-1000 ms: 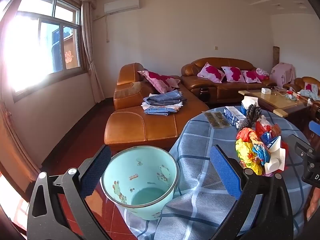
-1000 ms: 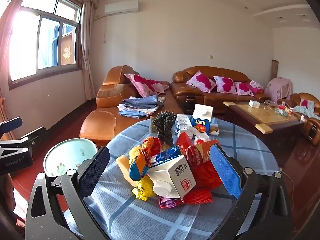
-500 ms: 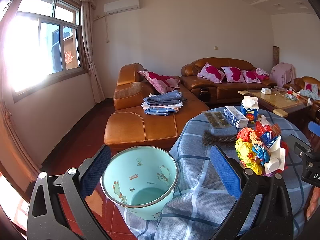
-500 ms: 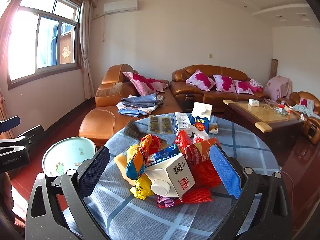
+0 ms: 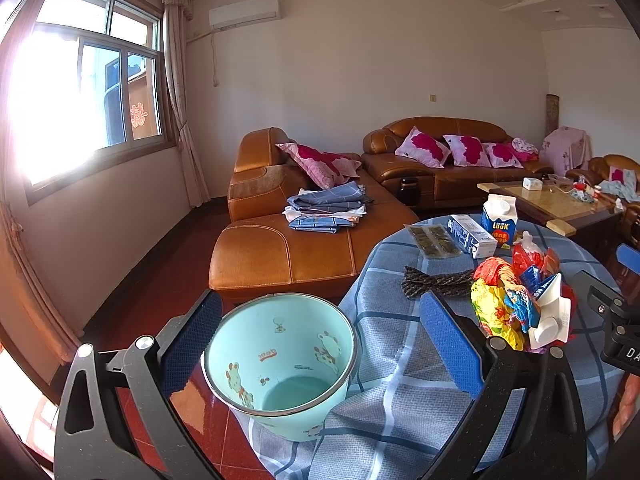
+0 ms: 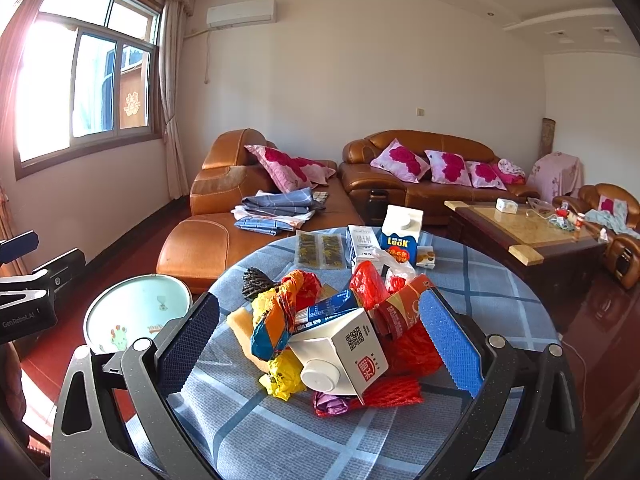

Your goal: Collect trash

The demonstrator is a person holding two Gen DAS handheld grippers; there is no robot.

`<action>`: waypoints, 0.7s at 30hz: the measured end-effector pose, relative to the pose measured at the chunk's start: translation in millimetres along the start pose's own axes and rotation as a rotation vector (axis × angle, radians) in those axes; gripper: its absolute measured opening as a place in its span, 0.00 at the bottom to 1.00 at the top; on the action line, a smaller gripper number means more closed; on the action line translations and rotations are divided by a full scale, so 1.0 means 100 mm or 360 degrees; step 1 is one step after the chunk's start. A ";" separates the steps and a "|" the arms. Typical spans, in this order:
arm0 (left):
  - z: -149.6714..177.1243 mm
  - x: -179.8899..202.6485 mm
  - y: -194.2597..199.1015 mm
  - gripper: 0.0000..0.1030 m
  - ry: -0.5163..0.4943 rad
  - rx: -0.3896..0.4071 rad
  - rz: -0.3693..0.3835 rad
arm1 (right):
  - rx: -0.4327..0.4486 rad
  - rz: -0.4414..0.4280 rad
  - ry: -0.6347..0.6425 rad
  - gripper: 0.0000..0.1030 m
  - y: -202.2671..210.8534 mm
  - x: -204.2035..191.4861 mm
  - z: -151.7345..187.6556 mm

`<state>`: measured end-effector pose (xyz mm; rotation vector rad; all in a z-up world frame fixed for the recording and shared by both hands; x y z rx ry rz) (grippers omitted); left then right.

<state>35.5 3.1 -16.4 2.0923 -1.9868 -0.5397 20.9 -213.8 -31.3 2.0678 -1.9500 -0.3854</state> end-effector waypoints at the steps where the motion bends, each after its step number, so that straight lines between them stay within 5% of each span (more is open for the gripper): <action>1: 0.00 0.00 0.00 0.94 0.0000 -0.0001 0.0001 | 0.0002 0.0000 0.0001 0.95 0.00 0.01 0.00; 21: 0.01 -0.01 0.00 0.94 -0.0004 -0.0005 0.0002 | -0.0006 0.0001 0.0007 0.95 -0.01 -0.05 0.02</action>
Point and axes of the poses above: each gripper's, at about its wrist camera, not at the fingertips, and y roughly against the way its jaws point, x to its right, z to its underside, the point moved 4 cm from there along -y, roughly the way its jaws point, and after that the axes turned 3 degrees about -z, right-handed, at the moved point
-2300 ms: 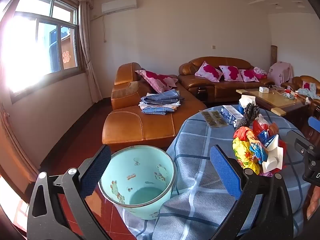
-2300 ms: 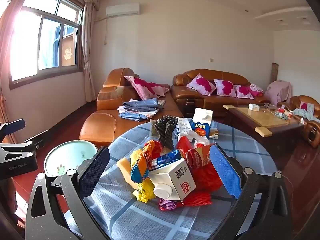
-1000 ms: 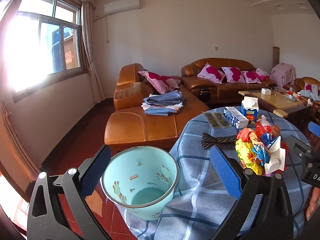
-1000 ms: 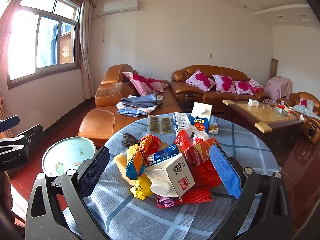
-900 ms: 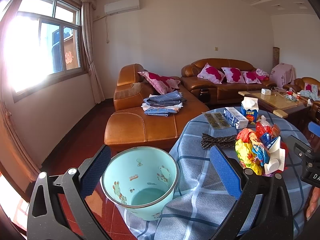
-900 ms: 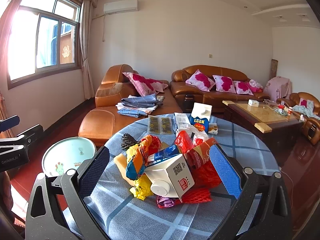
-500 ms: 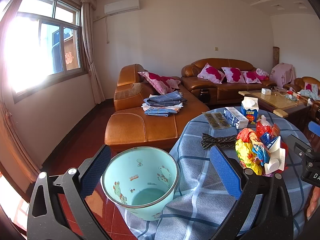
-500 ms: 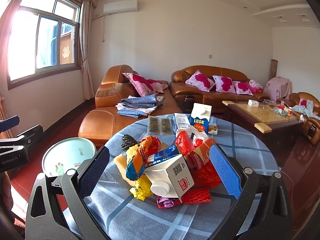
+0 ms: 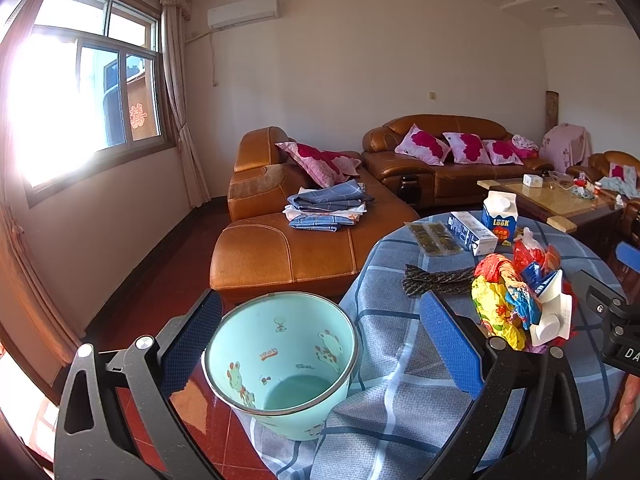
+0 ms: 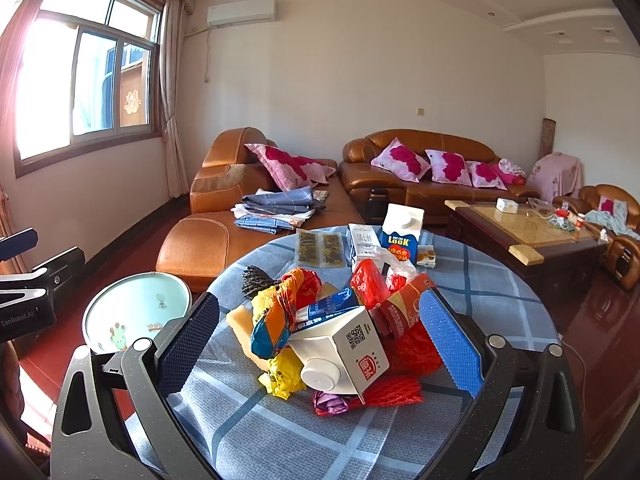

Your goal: Collect trash

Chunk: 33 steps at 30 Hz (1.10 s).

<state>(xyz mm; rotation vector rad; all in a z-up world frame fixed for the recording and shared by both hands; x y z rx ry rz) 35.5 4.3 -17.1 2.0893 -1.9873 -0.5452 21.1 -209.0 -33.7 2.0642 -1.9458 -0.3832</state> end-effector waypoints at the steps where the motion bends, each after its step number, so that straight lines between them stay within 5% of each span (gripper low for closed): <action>1: 0.00 0.00 0.00 0.94 -0.0003 0.0000 -0.0001 | 0.0000 0.0000 0.0000 0.95 0.00 -0.01 0.00; 26: 0.04 -0.02 -0.05 0.94 0.0004 -0.0013 -0.0024 | -0.0001 0.0024 0.0005 0.95 -0.06 0.00 0.06; 33: 0.18 0.14 -0.25 0.94 -0.0016 -0.0073 0.0026 | -0.0010 0.0150 -0.0108 0.95 -0.14 0.42 0.25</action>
Point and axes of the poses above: each gripper's, at about its wrist camera, not at the fingertips, and y roughly against the way its jaws point, x to its right, z to its underside, the point moved 4 cm from there along -y, roughly the way its jaws point, and after that the axes turned 3 degrees about -z, right-handed, at the moved point
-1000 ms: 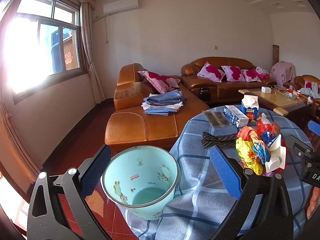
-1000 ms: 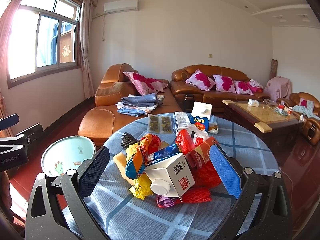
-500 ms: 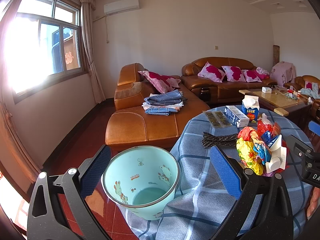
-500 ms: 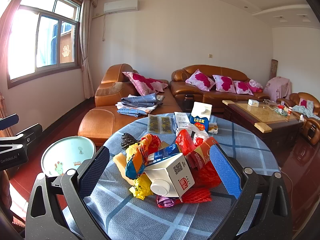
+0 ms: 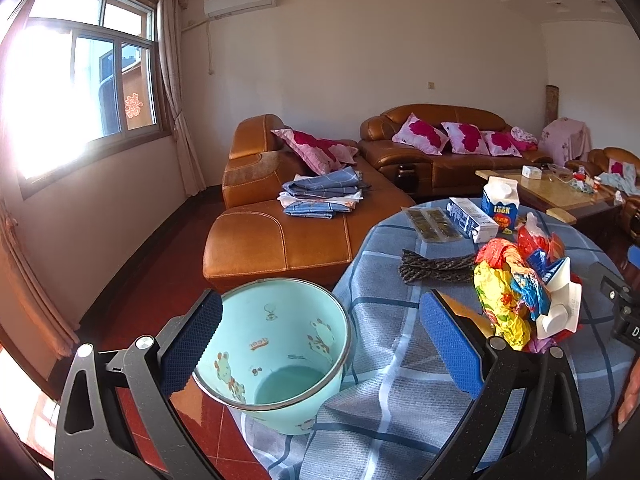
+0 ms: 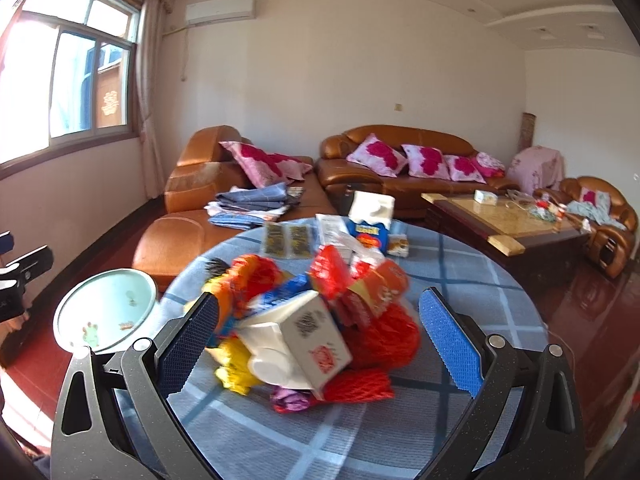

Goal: Collect trash
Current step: 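Grasp the colorful snack wrapper with the left gripper and lift it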

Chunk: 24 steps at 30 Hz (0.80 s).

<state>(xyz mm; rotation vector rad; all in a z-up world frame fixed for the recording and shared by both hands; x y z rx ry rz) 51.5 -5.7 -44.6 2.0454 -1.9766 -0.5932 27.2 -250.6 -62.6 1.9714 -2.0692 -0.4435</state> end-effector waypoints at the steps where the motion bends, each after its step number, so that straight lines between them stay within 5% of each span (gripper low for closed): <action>1: 0.01 0.06 -0.03 0.94 -0.0014 -0.0002 0.0013 | 0.0000 0.0006 -0.0017 0.95 -0.01 0.04 0.02; 11: -0.14 0.88 -0.16 0.92 -0.0139 0.0044 0.0271 | -0.0033 0.0123 -0.0048 0.94 -0.04 0.37 0.24; 16: -0.17 1.26 -0.16 0.82 -0.0204 0.0059 0.0351 | -0.0014 0.0158 -0.0073 0.95 -0.04 0.45 0.24; 21: -0.03 1.48 -0.31 0.71 -0.0239 -0.0055 0.0447 | -0.0015 0.0133 -0.0096 0.95 -0.08 0.48 0.27; 24: 0.05 1.56 -0.37 0.43 -0.0252 -0.0122 0.0541 | 0.0016 0.0129 -0.0100 0.95 -0.05 0.49 0.26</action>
Point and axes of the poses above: each gripper's, at about its wrist camera, not at the fingertips, and y roughly against the way its jaws point, x to its right, z to its underside, the point moved 4 cm from there along -y, roughly the way its jaws point, and after that the axes turned 3 degrees about -z, right-handed, at the moved point
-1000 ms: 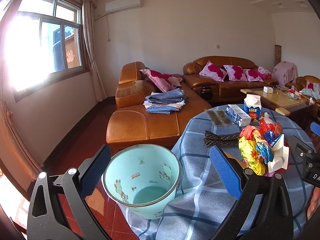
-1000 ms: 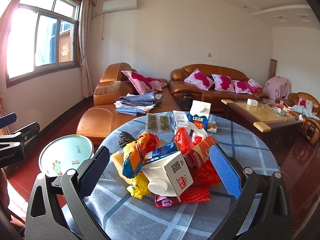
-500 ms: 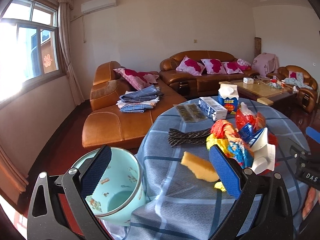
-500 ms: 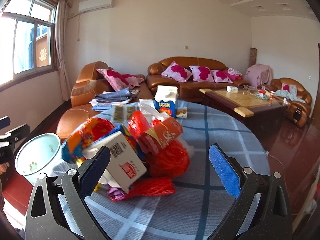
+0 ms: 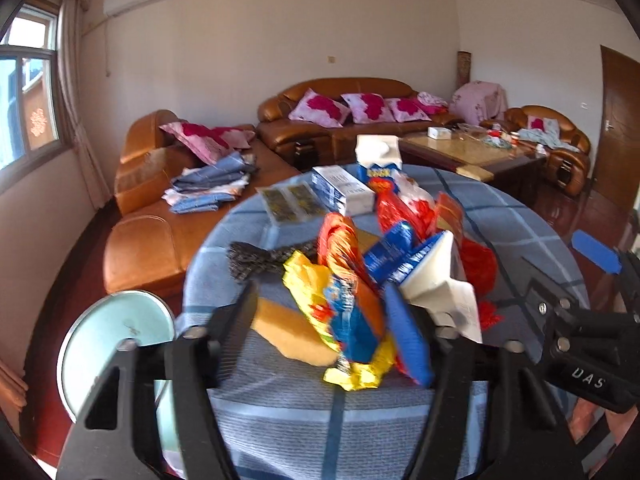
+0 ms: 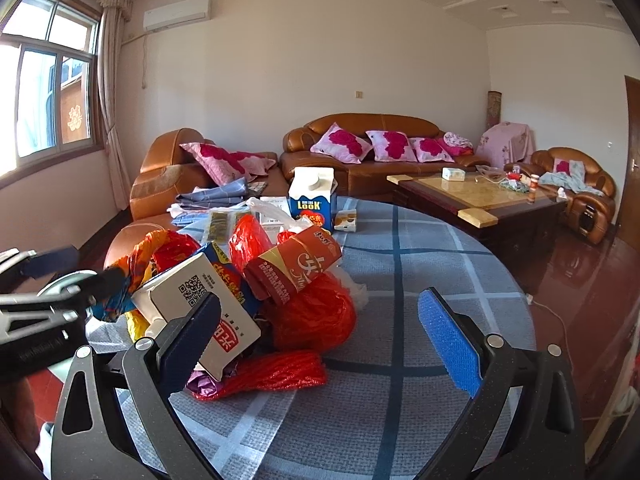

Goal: Collect trash
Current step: 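Grasp the colorful snack wrapper with the left gripper and lift it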

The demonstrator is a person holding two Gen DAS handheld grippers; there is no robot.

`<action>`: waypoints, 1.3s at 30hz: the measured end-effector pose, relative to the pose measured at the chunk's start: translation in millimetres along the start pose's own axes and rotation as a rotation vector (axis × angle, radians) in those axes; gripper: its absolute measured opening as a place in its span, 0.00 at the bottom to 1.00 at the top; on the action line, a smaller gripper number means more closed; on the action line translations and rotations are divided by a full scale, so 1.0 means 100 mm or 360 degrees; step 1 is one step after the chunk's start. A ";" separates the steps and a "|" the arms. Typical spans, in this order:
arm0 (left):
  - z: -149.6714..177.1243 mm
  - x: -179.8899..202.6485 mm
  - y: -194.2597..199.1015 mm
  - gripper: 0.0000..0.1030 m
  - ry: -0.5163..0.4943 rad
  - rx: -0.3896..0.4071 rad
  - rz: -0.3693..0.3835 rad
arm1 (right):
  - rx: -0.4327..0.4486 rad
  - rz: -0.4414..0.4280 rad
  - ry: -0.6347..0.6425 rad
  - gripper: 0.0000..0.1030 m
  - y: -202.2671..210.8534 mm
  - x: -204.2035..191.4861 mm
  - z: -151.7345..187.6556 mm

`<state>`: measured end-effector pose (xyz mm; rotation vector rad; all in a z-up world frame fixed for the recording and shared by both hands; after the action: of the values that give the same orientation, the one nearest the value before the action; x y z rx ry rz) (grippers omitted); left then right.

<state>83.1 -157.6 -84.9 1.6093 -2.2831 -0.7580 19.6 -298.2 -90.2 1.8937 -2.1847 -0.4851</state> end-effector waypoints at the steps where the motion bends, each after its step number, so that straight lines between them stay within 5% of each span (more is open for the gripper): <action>1: 0.01 0.02 -0.03 0.26 0.0001 -0.0025 0.0034 | 0.0007 0.0000 -0.0001 0.95 0.01 0.00 -0.01; 7: -0.01 -0.02 0.11 0.22 0.0041 0.0022 0.0151 | 0.0035 -0.0062 -0.0019 0.95 0.05 -0.04 -0.03; 14: -0.11 -0.38 0.52 0.22 0.0089 0.0213 0.0015 | 0.0047 -0.0212 0.0089 0.95 0.10 -0.39 -0.07; 26: 0.20 -0.75 0.39 0.22 0.0180 0.0116 -0.0090 | -0.0112 -0.0201 0.0386 0.94 -0.36 -0.95 0.13; 27: 0.20 -0.74 0.39 0.22 0.0183 0.0108 -0.0083 | -0.0122 -0.0194 0.0402 0.93 -0.38 -0.96 0.13; 30: 0.19 -0.76 0.42 0.22 0.0182 0.0124 -0.0074 | -0.0172 -0.0198 0.0415 0.68 -0.43 -0.94 0.20; 33: 0.18 -0.76 0.46 0.22 0.0172 0.0145 -0.0071 | -0.0171 -0.0218 0.0400 0.63 -0.45 -0.91 0.21; 34: 0.17 -0.77 0.48 0.22 0.0170 0.0152 -0.0072 | -0.0163 -0.0224 0.0400 0.52 -0.43 -0.90 0.20; 39: 0.13 -0.78 0.58 0.22 0.0169 0.0193 -0.0086 | -0.0118 -0.0261 0.0350 0.49 -0.33 -0.84 0.11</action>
<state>58.4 -67.0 -57.1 1.7266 -2.2574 -0.5415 59.1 -218.3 -108.1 1.9916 -1.8594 -0.3601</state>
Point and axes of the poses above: each gripper's, at about its wrist camera, not at the fingertips, and y roughly against the way its jaws point, x to its right, z to its underside, the point moved 4 cm from there along -y, roughly the way its jaws point, and after that the axes turned 3 degrees about -z, right-handed, at the moved point
